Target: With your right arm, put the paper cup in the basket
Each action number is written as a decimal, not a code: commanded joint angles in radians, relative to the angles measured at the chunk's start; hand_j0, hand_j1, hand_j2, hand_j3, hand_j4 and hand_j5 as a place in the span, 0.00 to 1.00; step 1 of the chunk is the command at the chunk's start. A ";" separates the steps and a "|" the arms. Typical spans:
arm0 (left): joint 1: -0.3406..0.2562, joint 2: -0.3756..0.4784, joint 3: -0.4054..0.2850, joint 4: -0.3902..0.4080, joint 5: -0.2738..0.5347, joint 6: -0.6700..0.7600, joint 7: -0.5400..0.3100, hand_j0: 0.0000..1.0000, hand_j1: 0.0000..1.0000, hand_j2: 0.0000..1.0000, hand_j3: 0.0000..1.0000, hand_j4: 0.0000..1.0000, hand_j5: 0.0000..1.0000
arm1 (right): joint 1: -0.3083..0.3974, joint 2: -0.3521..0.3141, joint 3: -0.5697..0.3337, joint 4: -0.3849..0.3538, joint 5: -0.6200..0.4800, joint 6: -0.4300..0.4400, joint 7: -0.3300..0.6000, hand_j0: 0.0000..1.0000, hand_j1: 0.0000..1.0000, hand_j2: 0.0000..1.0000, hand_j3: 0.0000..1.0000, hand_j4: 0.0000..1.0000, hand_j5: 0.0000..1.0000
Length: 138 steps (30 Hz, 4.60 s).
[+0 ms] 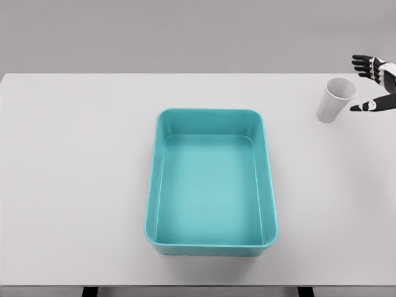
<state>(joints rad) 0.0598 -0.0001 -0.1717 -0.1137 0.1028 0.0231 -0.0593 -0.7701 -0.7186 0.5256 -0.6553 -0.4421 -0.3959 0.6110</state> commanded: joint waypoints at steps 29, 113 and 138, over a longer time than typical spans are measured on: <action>0.000 0.000 0.000 0.000 0.000 0.000 0.000 1.00 1.00 1.00 1.00 1.00 1.00 | -0.002 0.059 -0.004 0.122 0.037 -0.028 0.000 1.00 1.00 1.00 1.00 1.00 1.00; 0.000 0.000 0.000 0.000 0.000 0.000 0.000 1.00 1.00 1.00 1.00 1.00 1.00 | -0.028 0.102 0.001 0.057 0.079 -0.024 0.000 0.77 0.77 0.77 0.77 0.77 0.77; 0.000 0.000 0.000 0.000 0.000 0.000 0.000 1.00 1.00 1.00 1.00 1.00 1.00 | -0.031 0.082 -0.010 -0.142 0.094 -0.026 0.000 0.75 0.75 0.75 0.75 0.75 0.75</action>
<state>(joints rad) 0.0598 -0.0001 -0.1717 -0.1137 0.1027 0.0232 -0.0595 -0.8007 -0.6347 0.5171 -0.7818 -0.3412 -0.4232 0.6111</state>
